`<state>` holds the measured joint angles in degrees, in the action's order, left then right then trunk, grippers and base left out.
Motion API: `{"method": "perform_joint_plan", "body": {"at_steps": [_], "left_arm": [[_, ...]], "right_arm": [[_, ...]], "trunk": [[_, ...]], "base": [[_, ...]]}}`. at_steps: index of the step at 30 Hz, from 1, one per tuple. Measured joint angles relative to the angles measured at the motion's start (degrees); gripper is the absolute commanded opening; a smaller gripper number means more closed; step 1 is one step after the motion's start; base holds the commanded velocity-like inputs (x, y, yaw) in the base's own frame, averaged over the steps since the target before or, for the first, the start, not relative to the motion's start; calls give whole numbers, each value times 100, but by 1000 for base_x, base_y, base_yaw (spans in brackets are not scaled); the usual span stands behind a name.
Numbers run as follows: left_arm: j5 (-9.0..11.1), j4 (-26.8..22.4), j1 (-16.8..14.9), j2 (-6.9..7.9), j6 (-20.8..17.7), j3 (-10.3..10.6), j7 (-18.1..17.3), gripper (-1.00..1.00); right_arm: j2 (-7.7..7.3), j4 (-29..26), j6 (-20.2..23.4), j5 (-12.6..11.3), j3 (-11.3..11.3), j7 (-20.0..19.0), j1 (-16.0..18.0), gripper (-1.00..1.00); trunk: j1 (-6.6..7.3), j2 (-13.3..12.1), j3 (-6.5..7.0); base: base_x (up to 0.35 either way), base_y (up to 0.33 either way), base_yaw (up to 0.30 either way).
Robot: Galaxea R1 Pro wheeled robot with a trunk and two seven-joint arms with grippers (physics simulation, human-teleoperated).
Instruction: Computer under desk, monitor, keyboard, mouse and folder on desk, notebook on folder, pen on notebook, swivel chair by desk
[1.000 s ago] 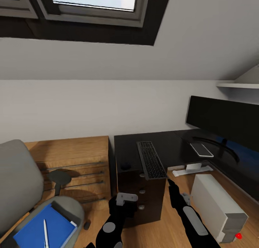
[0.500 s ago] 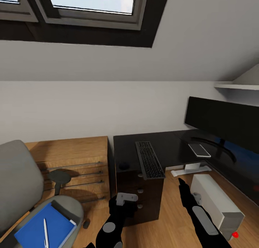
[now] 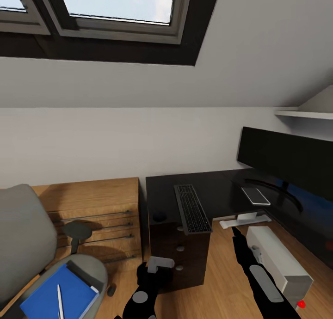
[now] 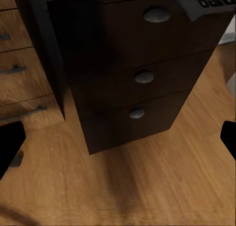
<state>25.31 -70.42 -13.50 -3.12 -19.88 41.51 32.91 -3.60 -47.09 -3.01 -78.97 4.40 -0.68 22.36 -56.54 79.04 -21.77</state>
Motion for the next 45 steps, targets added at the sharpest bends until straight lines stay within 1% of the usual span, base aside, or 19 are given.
{"method": "perform_joint_plan", "body": {"at_steps": [2, 4, 5, 8, 9, 11, 12, 13, 16, 17, 18, 19, 20, 25, 30, 32, 42, 43, 45], "left_arm": [[126, 496, 2, -1, 4, 1, -15, 100], [157, 750, 1, -3, 10, 10, -25, 100], [184, 992, 0, -8, 15, 18, -31, 100], [203, 1335, -1, -12, 28, 25, -39, 100], [216, 1551, -2, -10, 71, 23, -43, 100], [223, 1811, -2, -9, 192, 22, -45, 100], [246, 2473, 1, -11, 937, 18, -46, 100], [249, 2808, -1, -15, 1382, 20, -50, 100], [225, 3224, 0, -43, 1976, 27, -54, 100], [211, 3344, 0, -64, 2138, 27, -54, 100], [206, 3553, 0, -109, 2412, 26, -51, 100], [209, 3890, 3, -172, 2831, 31, -51, 100], [204, 4090, 2, -195, 3017, 34, -48, 100], [204, 4362, 2, -214, 3187, 30, -45, 100], [202, 4509, 0, -221, 3212, 35, -45, 100], [205, 4590, 1, -219, 3214, 31, -50, 100], [212, 4673, 0, -222, 3202, 29, -54, 100], [215, 4727, -1, -264, 3207, 16, -61, 100], [218, 4732, 2, -267, 3208, 7, -62, 100]], "right_arm": [[-54, -7, -1, -3, -1, -14, 1, 100], [-71, -13, 1, -4, -1, -13, -2, 100], [-87, -29, 3, -6, -1, -13, -3, 100], [-133, -111, 6, -10, -1, -12, -8, 100], [-169, -222, 7, -11, 0, -12, -12, 100], [-201, -375, 6, -12, -1, -12, -23, 100], [-246, -835, 1, -6, -1, -7, -141, 100], [-256, -1000, 4, -7, -1, -5, -225, 100], [-263, -1174, 6, -8, -1, -4, -327, 100], [-263, -1232, 9, -8, -3, -4, -354, 100], [-262, -1358, 11, -7, -5, -4, -405, 100], [-257, -1641, 12, -6, -11, 1, -545, 100], [-255, -1900, 15, -5, -15, 6, -678, 100], [-253, -2328, 26, -19, -27, 15, -890, 100], [-234, -2394, 17, -22, -33, 25, -923, 100], [-212, -2415, 5, -27, -41, 39, -934, 100], [-217, -2418, 11, 17, -65, 42, -938, 100], [-209, -2416, 5, 634, -295, 150, -938, 100], [-200, -2416, 5, 810, -341, 194, -938, 100]], "trunk": [[44, -80, 36], [88, -161, 72], [110, -201, 90], [176, -321, 144], [198, -361, 162], [242, -441, 198], [264, -481, 215], [286, -522, 233], [352, -642, 287], [352, -643, 288], [352, -643, 288], [352, -643, 287], [352, -643, 288], [352, -643, 288], [352, -643, 288], [352, -643, 288], [352, -643, 288], [352, -643, 288], [352, -643, 288]], "base": [[0, 0, 0], [0, 0, 0], [0, 0, 0], [0, 0, 0], [0, 0, 0], [0, 0, 0], [0, 0, 0], [0, 0, 0], [0, 0, 0], [0, 0, 0], [0, 0, 0], [0, 0, 0], [0, 0, 0], [0, 0, 0], [0, -75, 0], [0, -313, 0], [0, -334, 0], [0, -341, 0], [0, -339, 0]]}}
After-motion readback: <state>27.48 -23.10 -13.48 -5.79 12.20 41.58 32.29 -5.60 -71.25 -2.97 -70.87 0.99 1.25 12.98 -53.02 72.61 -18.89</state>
